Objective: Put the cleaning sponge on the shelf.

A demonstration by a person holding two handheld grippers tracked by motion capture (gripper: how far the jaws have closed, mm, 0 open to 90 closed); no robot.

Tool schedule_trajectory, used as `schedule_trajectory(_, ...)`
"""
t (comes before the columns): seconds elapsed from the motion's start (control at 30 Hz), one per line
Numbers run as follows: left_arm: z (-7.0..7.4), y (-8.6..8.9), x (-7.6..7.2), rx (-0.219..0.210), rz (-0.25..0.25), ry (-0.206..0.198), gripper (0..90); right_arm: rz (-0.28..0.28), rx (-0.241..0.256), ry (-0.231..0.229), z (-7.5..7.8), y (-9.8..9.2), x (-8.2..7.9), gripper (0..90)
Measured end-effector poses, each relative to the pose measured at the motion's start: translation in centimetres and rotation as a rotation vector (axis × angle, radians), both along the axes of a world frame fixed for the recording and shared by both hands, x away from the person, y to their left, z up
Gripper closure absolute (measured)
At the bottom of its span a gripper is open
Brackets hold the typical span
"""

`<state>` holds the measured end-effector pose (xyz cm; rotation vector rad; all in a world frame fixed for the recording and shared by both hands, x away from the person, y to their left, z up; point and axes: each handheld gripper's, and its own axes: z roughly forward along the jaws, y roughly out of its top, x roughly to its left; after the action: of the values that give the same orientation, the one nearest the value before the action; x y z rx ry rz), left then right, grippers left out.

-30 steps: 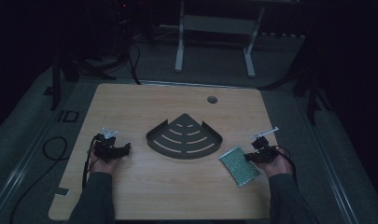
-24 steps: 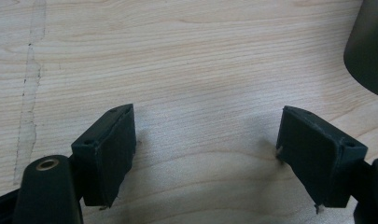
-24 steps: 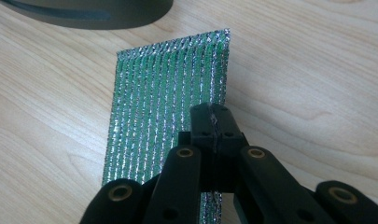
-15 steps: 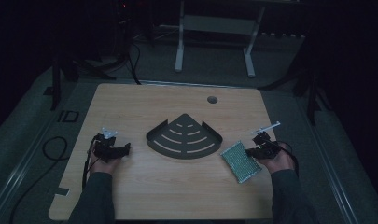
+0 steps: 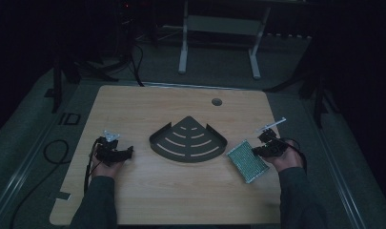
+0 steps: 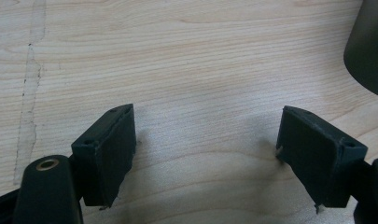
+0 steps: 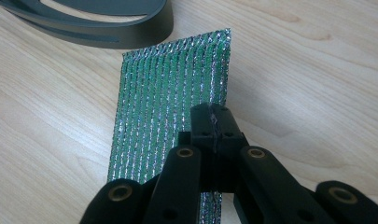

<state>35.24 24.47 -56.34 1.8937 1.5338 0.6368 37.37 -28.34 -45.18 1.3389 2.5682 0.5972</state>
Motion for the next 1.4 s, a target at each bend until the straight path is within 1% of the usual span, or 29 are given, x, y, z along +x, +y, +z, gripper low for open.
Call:
schedule_trajectory(0.3,0.0,0.0,0.0,0.000,0.000,0.000,20.3,0.005,-0.011,-0.004,1.4,-0.2,0.8,89.5)
schedule_trajectory(0.5,0.0,0.0,0.0,0.000,0.000,0.000,20.2,0.002,-0.016,-0.009,2.0,-0.3,1.3,89.5)
schedule_trajectory(0.6,0.0,0.0,0.0,0.001,0.000,-0.001,20.2,0.002,-0.017,-0.015,2.8,-0.2,1.7,89.5)
schedule_trajectory(0.83,0.0,0.0,0.0,0.002,-0.001,0.001,20.2,0.009,-0.013,-0.020,4.0,0.2,2.5,89.5)
schedule_trajectory(1.2,0.0,0.0,0.0,0.000,-0.001,0.001,20.2,0.016,-0.018,-0.016,4.8,0.9,3.6,89.5)
schedule_trajectory(1.4,0.0,0.0,0.0,0.000,-0.001,0.000,20.2,0.024,-0.014,-0.023,5.3,1.4,4.0,89.5)
